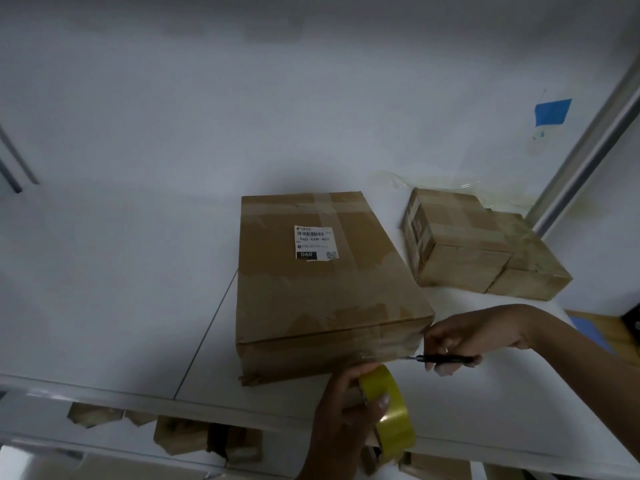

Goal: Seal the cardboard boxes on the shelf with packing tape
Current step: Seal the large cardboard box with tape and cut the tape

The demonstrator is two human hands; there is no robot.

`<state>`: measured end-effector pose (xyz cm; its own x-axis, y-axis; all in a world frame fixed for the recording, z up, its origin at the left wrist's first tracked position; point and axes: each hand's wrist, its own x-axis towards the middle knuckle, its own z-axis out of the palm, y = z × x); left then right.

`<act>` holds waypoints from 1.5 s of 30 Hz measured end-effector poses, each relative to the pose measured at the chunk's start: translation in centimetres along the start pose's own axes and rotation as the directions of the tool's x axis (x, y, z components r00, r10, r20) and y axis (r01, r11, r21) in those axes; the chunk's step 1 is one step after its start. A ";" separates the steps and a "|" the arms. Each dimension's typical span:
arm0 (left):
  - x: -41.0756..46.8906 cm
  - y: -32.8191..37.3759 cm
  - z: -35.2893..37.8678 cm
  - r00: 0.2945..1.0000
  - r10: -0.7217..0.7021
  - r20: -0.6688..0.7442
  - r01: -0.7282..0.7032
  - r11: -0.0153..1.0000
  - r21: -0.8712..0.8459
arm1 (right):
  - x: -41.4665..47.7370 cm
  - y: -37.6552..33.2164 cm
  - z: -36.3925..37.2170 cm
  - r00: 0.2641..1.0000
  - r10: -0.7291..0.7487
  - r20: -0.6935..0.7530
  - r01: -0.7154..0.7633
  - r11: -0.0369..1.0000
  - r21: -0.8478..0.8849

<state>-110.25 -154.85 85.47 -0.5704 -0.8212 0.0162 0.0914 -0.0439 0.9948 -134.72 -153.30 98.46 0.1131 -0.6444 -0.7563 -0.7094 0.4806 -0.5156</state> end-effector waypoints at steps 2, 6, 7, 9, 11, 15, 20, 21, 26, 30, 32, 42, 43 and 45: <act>0.4 0.1 -0.3 0.998 -0.056 0.025 0.058 0.997 -0.049 | 0.3 -0.2 0.0 1.000 0.017 -0.008 -0.017 0.999 -0.028; 0.4 0.2 -0.4 0.997 -0.071 0.039 0.073 0.995 -0.070 | 0.8 -0.4 0.0 0.999 0.031 -0.020 -0.033 0.997 -0.073; 0.4 0.2 -0.4 0.997 -0.074 0.038 0.077 0.994 -0.075 | 0.8 -0.6 0.0 0.999 0.030 -0.017 -0.031 0.997 -0.077; 0.3 0.3 -0.4 0.996 -0.074 0.043 0.077 0.994 -0.073 | 0.6 -0.9 -0.1 0.999 0.028 -0.017 -0.029 0.996 -0.086; 0.4 0.2 -0.6 0.995 -0.082 0.049 0.084 0.995 -0.060 | 0.5 -1.1 -0.1 0.999 0.018 -0.034 -0.021 0.995 -0.094; 0.5 0.0 -0.7 0.994 -0.100 0.052 0.104 0.992 -0.070 | 0.4 -1.3 0.0 0.997 -0.031 -0.071 0.025 0.996 -0.091; 0.8 0.2 -0.8 0.992 -0.125 0.033 0.127 0.991 -0.040 | 0.4 -1.0 0.6 0.994 -0.060 -0.088 0.059 0.998 -0.020; 0.9 0.4 -0.9 0.988 -0.152 0.031 0.154 0.987 -0.051 | 0.5 -1.0 0.7 0.993 -0.051 -0.102 0.051 0.999 -0.004; 1.8 1.2 -1.1 0.969 -0.239 0.067 0.245 0.963 -0.115 | 1.0 -0.5 1.0 0.986 -0.018 -0.165 0.026 0.998 0.049; 2.5 1.2 -1.1 0.951 -0.291 0.104 0.298 0.953 -0.059 | 1.6 -0.2 1.5 0.977 0.035 -0.210 -0.028 0.999 0.038; 2.7 1.3 -1.3 0.941 -0.306 0.147 0.318 0.946 -0.067 | 1.7 0.0 1.6 0.973 0.082 -0.217 -0.073 0.996 0.049; 4.3 4.4 -2.1 0.895 -0.338 0.292 0.356 0.934 -0.010 | 1.6 2.5 2.9 0.972 0.179 -0.151 -0.185 0.982 -0.025; 4.4 4.2 -2.2 0.892 -0.351 0.284 0.369 0.930 -0.008 | 1.5 3.0 2.8 0.964 0.206 -0.169 -0.217 0.975 -0.047; 4.3 3.9 -2.1 0.886 -0.381 0.264 0.398 0.917 -0.013 | 1.0 4.2 2.5 0.942 0.259 -0.213 -0.288 0.950 -0.118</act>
<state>-110.61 -159.77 89.16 -0.7557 -0.5608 -0.3383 -0.1327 -0.3747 0.9176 -135.85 -150.50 94.55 -0.2250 -0.6092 -0.7604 -0.7891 0.5718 -0.2246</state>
